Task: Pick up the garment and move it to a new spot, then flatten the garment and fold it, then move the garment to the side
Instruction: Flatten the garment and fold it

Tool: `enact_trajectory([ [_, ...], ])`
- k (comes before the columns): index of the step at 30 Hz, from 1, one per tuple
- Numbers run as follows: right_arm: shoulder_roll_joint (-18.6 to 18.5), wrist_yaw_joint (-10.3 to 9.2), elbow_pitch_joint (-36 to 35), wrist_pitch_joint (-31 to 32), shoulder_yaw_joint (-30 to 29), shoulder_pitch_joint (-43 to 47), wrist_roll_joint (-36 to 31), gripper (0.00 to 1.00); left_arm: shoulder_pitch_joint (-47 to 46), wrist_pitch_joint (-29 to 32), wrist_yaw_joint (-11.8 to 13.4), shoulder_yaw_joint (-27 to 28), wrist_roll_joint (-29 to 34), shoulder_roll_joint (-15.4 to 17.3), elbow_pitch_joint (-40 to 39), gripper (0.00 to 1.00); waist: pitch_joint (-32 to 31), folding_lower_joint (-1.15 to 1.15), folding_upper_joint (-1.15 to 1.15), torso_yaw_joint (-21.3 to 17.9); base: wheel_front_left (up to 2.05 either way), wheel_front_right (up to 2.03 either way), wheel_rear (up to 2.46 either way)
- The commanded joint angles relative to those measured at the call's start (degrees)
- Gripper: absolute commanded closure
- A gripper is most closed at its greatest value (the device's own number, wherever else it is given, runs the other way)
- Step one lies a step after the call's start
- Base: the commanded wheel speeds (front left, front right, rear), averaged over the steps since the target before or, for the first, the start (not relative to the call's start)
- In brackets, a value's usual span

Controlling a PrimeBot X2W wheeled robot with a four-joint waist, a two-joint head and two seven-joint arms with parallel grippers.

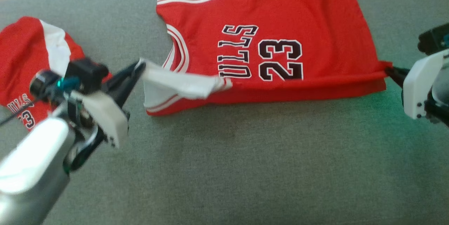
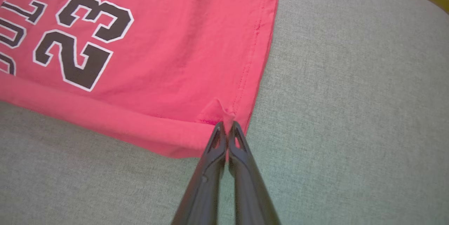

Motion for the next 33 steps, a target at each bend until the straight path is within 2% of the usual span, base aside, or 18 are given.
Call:
enact_trajectory([
  [1, -0.57, -0.04, -0.16, -0.35, -0.51, -1.74, -0.98, 1.0, -5.95, 0.33, -0.51, 1.92, 0.98, 1.35, 0.5, 1.0, 1.32, -0.01, 0.0, -0.13, 0.0, 0.0, 0.0],
  [6, 1.11, -0.04, 2.26, -1.35, -0.41, -4.45, -2.01, 1.0, -14.2, 0.68, -1.37, -1.17, 3.15, 0.14, 6.15, 1.0, 4.23, -0.01, 0.0, -0.64, 0.0, 0.0, 0.0],
  [13, 2.97, -0.04, 4.41, -3.69, -0.28, -8.57, -3.28, 1.0, -22.31, 0.25, -1.62, -6.46, 3.12, -1.47, 12.09, 1.0, 7.89, -0.01, 0.0, -1.77, 0.0, 0.0, 0.0],
  [14, 3.37, -0.04, 4.73, -5.12, -0.44, -9.48, -4.03, 0.47, -23.48, -0.17, -1.62, -6.87, 3.09, -1.74, 13.23, 0.6, 8.41, -0.01, 0.0, -1.94, 0.0, 0.0, 0.0],
  [15, 3.89, -0.04, 5.49, -6.39, -0.83, -10.24, -4.57, 0.0, -24.53, -0.65, -1.62, -7.17, 3.3, -2.01, 14.55, 0.0, 8.8, -0.01, 0.0, -2.08, 0.0, 0.0, 0.0],
  [18, 5.7, -0.04, 7.34, -10.76, -1.98, -12.25, -5.44, 0.0, -27.17, -3.08, -1.19, -6.61, 3.63, -3.18, 18.2, 0.0, 9.49, -0.01, 0.0, -2.3, 0.0, 0.0, 0.0],
  [23, 7.67, -0.04, 9.34, -22.06, -4.95, -14.19, -6.53, 0.0, -29.08, -10.54, 2.15, -4.09, 4.36, -5.71, 22.87, 0.0, 8.62, -0.01, 0.0, -1.9, 0.0, 0.0, 0.0],
  [26, 8.14, -0.04, 10.18, -29.37, -6.65, -14.06, -8.17, 0.0, -28.04, -16.68, 5.06, -0.87, 2.46, -7.8, 24.17, 0.0, 6.98, -0.01, 0.0, -1.4, 0.0, 0.0, 0.0],
  [30, 9.38, -0.04, 10.26, -37.9, -9.89, -11.92, -9.85, 0.0, -24.06, -25.41, 8.55, 3.63, -0.88, -10.57, 23.26, 0.0, 3.98, -0.01, 0.0, -0.95, 0.0, 0.0, 0.0],
  [33, 10.26, -0.04, 9.68, -42.83, -12.77, -8.97, -12.23, 0.0, -19.45, -28.57, 10.55, 6.6, -2.71, -12.02, 20.57, 0.0, 1.64, -0.01, 0.0, -0.79, 0.0, 0.0, 0.0],
])
